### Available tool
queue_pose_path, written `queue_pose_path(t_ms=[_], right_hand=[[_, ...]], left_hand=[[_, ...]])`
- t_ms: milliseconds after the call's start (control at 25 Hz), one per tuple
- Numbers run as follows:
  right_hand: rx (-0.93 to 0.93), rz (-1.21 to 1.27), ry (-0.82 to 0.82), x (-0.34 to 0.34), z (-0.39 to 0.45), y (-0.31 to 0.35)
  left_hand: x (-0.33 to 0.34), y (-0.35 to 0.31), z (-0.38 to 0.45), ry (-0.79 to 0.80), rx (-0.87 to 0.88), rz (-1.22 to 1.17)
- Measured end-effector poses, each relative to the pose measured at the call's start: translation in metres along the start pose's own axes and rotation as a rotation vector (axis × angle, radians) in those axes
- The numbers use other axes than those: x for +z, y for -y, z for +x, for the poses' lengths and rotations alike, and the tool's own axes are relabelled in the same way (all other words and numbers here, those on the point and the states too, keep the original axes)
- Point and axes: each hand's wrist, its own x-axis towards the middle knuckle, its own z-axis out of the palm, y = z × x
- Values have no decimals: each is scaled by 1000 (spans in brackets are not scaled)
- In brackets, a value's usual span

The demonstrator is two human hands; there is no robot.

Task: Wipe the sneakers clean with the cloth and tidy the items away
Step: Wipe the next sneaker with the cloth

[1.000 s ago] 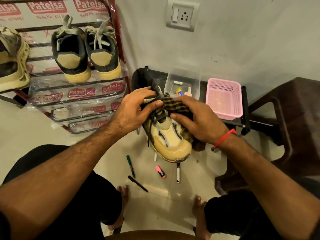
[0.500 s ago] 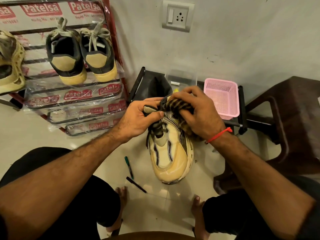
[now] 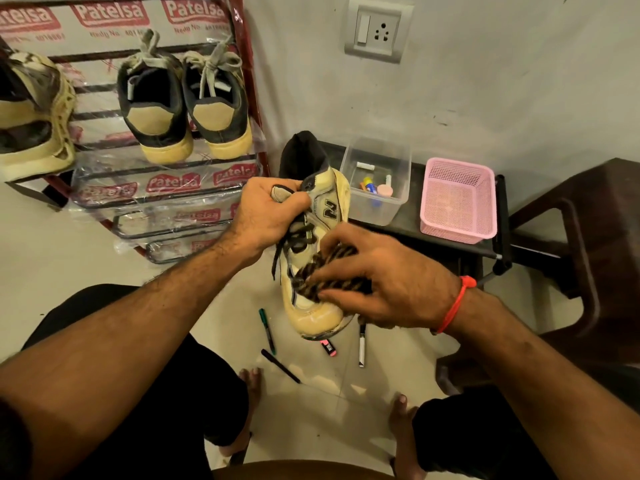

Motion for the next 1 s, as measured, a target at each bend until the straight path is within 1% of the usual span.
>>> queue_pose_path(t_ms=[40, 80, 120, 200, 240, 280, 320, 440, 480, 520, 600, 640, 680, 720, 760, 840, 880, 920, 1000], right_hand=[[-40, -2, 32, 1, -1, 0], [-55, -20, 17, 1, -2, -3], [-36, -50, -36, -2, -1, -10], [72, -111, -222, -12, 2, -29], [123, -113, -287, -17, 2, -33], [140, -91, -299, -17, 2, -31], [106, -56, -253, -13, 1, -21], [-156, -42, 42, 12, -4, 18], [-178, -59, 69, 13, -4, 16], [-132, -81, 30, 8, -1, 8], [46, -133, -152, -7, 4, -16], [115, -143, -214, -12, 4, -24], [131, -132, -231, -11, 2, -24], [92, -107, -203, -5, 1, -17], [16, -70, -138, 4, 0, -1], [-173, -31, 9, 23, -2, 34], [-252, -53, 52, 28, -3, 40], [-285, -70, 60, 27, -2, 38], [-192, -68, -23, 14, 3, 21]], left_hand=[[0, -1, -1, 48, 18, 6], [1, -3, -3, 102, 39, -1], [3, -4, -5, 153, 53, -4], [7, -5, -8, 213, 64, 16], [9, -6, -8, 213, 64, 22], [11, -7, -8, 202, 61, 22], [10, -7, -6, 189, 51, 28], [2, -5, -4, 193, 36, 55], [0, -5, -5, 203, 37, 52], [-1, -5, -5, 212, 39, 44], [-1, -8, -5, 205, 46, 28], [0, -9, -5, 188, 47, 20], [0, -10, -4, 163, 42, 6], [-1, -11, -2, 133, 32, 1], [-2, -10, -1, 117, 19, -2], [-7, -7, 1, 100, -8, 13], [-8, -4, 2, 86, -20, 3], [-9, -2, 3, 71, -36, -21], [-10, -2, 4, 47, -50, -62]])
